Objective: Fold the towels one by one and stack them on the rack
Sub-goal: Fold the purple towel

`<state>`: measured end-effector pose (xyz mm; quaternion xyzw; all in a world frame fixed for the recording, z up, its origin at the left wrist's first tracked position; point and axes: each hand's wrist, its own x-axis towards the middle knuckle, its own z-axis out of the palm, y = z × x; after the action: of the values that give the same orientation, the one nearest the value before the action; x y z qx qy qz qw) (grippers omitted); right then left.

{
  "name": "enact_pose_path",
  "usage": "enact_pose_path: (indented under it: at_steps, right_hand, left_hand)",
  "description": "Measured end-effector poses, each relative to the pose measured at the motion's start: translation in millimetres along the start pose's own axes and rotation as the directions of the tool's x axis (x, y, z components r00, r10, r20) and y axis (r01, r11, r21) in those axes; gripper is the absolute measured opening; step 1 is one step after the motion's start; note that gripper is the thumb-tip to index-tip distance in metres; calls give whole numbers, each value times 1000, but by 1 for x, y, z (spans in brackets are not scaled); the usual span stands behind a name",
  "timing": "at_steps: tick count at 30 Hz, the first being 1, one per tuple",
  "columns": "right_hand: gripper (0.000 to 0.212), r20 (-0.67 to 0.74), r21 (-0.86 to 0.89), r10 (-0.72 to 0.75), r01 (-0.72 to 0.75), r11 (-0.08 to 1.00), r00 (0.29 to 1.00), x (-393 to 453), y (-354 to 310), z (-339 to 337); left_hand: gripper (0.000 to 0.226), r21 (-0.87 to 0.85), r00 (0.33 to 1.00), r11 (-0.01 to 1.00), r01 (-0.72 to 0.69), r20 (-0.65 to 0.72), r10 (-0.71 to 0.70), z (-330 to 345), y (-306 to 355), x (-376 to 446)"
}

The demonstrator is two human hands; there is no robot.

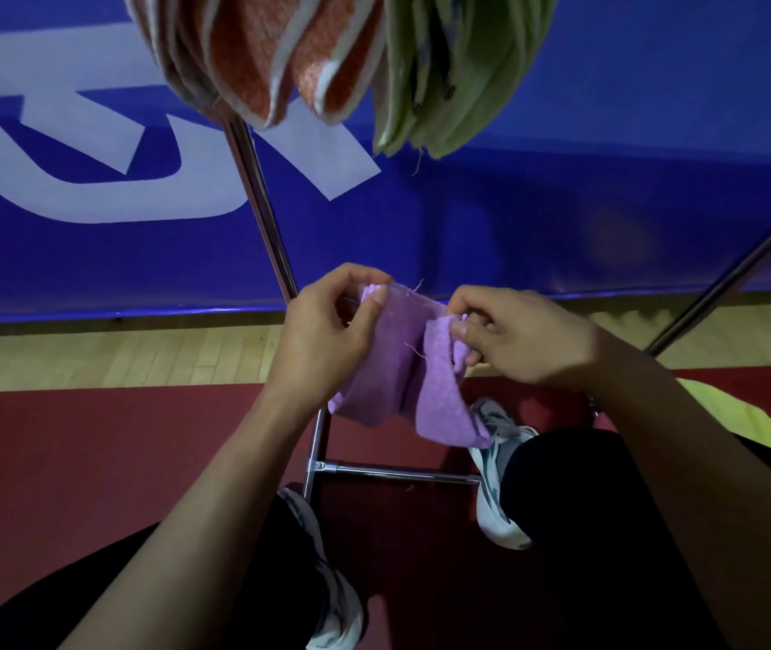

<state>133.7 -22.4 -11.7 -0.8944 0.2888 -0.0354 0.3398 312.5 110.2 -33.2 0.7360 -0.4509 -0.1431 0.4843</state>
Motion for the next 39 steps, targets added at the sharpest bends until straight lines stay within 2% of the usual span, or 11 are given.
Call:
enact_pose_path:
  at_steps: [8,11,18,24,29,35,39]
  right_hand:
    - [6,-2,28,22,-22,999,1000,4,0,4]
    - [9,-12,17,4,-4,1000,1000,4,-1,3]
    - [10,-50,38,0,2,999,999,5,-9,7]
    - [15,-100,-89,-38,29,996,994,5,-9,10]
    - [11,-89,-68,51,-57,996,995,6,-14,10]
    - [17,-131,-43,76,-82,996,988,8,-16,12]
    - [19,-176,-12,95,-99,995,980,8,-13,12]
  left_hand:
    - [11,84,995,992,-93,50,89,8,0,-4]
    - [11,138,991,982,-130,48,124,13,2,-8]
    - [8,79,997,994,-72,34,70,24,11,-17]
    - [9,178,994,978,-110,10,110,25,11,-17]
    - [13,130,997,988,-81,9,80,24,11,-17]
    - [11,127,996,989,-71,64,64,26,10,-16]
    - [10,66,994,996,-65,94,59,28,10,-18]
